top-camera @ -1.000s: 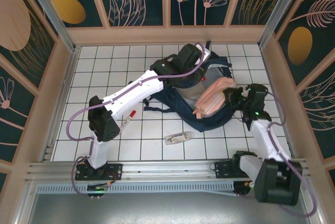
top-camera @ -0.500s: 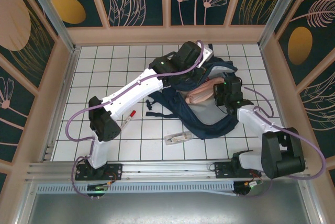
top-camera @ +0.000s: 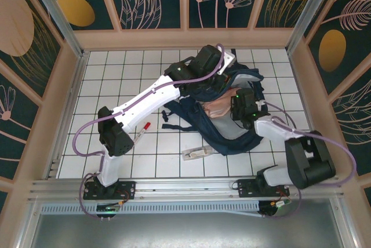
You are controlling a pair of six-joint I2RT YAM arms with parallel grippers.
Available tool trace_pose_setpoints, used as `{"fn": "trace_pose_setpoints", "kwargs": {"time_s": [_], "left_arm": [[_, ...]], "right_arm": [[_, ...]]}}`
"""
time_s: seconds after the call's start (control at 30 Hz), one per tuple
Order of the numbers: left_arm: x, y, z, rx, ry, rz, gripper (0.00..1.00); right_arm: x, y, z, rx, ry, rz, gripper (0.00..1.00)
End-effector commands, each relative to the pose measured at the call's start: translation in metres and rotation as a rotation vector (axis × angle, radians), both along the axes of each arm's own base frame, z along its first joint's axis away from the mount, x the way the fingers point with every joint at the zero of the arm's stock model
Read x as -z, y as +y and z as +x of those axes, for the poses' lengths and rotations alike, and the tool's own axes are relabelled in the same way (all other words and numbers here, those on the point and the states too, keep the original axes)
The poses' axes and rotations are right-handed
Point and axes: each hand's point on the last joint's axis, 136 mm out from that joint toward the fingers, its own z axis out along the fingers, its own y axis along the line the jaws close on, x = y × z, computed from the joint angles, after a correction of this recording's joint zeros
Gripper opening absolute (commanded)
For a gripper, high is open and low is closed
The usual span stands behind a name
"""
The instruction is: Pack books, pencil case, and school supplies into a backpack
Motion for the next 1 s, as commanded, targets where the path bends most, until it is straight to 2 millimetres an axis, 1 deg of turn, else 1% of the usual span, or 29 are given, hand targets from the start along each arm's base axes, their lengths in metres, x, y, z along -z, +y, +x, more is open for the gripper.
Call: {"fn": "trace_pose_setpoints", "kwargs": {"time_s": [0.0,0.07,0.17,0.27,0.33,0.4,0.47,0.53,0.57,0.6,0.7,0.77,0.8,0.87,0.97], "left_arm": [[-0.081,-0.016,0.000,0.043,-0.117,-0.248,0.00],[-0.082,-0.017,-0.002,0.054,-0.115,-0.252,0.00],[-0.082,-0.017,-0.004,0.064,-0.108,-0.260,0.00],[-0.083,-0.020,-0.008,0.082,-0.095,-0.284,0.00],[-0.085,-0.020,-0.010,0.087,-0.090,-0.297,0.00],[-0.083,-0.017,-0.010,0.077,-0.089,-0.294,0.00],[-0.081,-0.014,-0.008,0.061,-0.091,-0.289,0.00],[-0.079,-0.010,-0.006,0.047,-0.087,-0.292,0.00],[-0.077,-0.008,-0.005,0.039,-0.085,-0.295,0.00],[-0.074,-0.006,-0.003,0.030,-0.081,-0.298,0.00],[-0.070,0.004,0.003,0.002,-0.079,-0.308,0.00],[-0.065,0.012,0.008,-0.022,-0.080,-0.306,0.00],[-0.063,0.017,0.011,-0.038,-0.085,-0.301,0.00],[-0.056,0.028,0.021,-0.084,-0.097,-0.291,0.00],[-0.044,0.041,0.032,-0.131,-0.091,-0.291,0.00]], "right_arm": [[-0.010,0.010,0.028,0.015,-0.139,-0.011,0.00],[-0.012,0.015,0.043,0.025,-0.165,-0.024,0.00],[0.000,0.015,0.060,0.065,-0.136,-0.049,0.00],[0.007,0.014,0.078,0.097,-0.162,-0.056,0.00],[0.004,0.016,0.092,0.092,-0.213,-0.027,0.00],[0.003,0.013,0.095,0.126,-0.173,-0.010,0.00],[0.001,0.004,0.093,0.163,-0.122,-0.038,0.00],[-0.003,-0.002,0.092,0.183,-0.113,-0.032,0.00],[-0.005,-0.001,0.092,0.177,-0.120,-0.006,0.07],[-0.007,0.000,0.094,0.157,-0.131,0.020,0.20],[-0.015,0.008,0.091,0.092,-0.118,0.063,0.48],[-0.026,0.010,0.088,0.041,-0.129,0.060,0.57],[-0.029,0.011,0.087,0.010,-0.127,0.057,0.61],[-0.029,0.015,0.085,-0.095,-0.105,0.090,0.63],[-0.033,0.009,0.069,-0.176,-0.107,0.104,0.64]]}}
